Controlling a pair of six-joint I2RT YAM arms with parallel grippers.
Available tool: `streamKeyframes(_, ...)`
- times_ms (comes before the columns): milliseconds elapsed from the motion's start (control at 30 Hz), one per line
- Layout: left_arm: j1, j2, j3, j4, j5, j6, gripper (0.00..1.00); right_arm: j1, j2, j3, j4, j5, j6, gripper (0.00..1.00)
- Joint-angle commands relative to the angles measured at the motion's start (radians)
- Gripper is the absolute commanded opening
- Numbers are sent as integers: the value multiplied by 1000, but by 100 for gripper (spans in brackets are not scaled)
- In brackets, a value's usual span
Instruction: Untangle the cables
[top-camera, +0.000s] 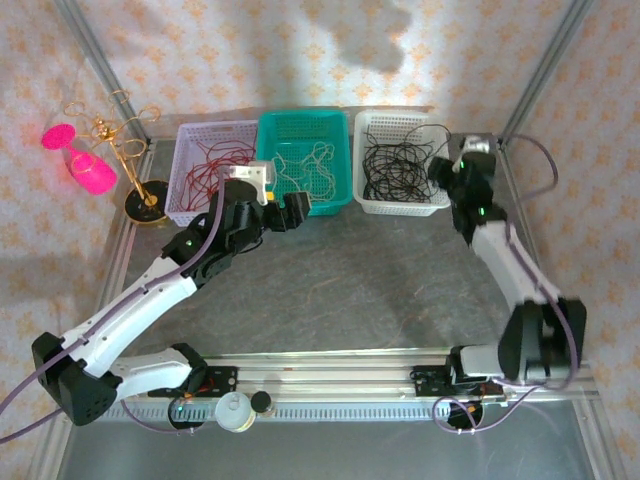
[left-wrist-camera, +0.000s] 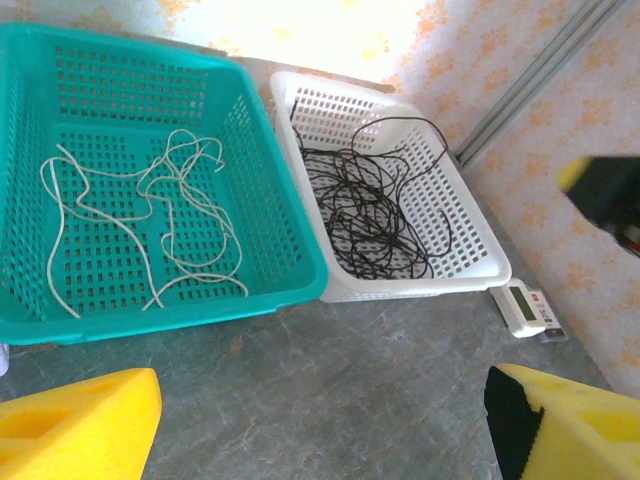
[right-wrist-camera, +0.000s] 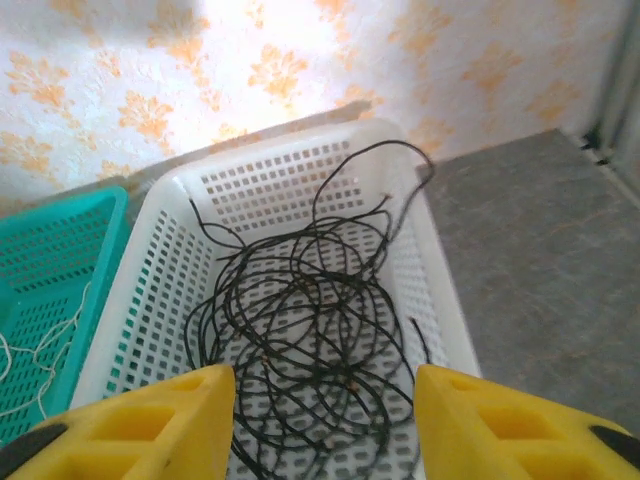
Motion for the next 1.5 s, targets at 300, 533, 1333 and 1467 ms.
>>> streamKeyframes(300, 45, -32, -218, 184, 48, -61, 79, -10, -352, -865, 736, 139, -77, 70)
streamKeyframes(533, 47, -28, -307, 269, 71, -94, 76, -27, -170, -877, 1028, 125, -137, 75)
streamKeyframes(1333, 520, -138, -709, 736, -272, 357, 99, -58, 230, -717, 1177, 52, -102, 100)
streamKeyframes(1467, 565, -43, -810, 950, -254, 390, 99, -58, 231, -717, 1177, 51, -102, 100)
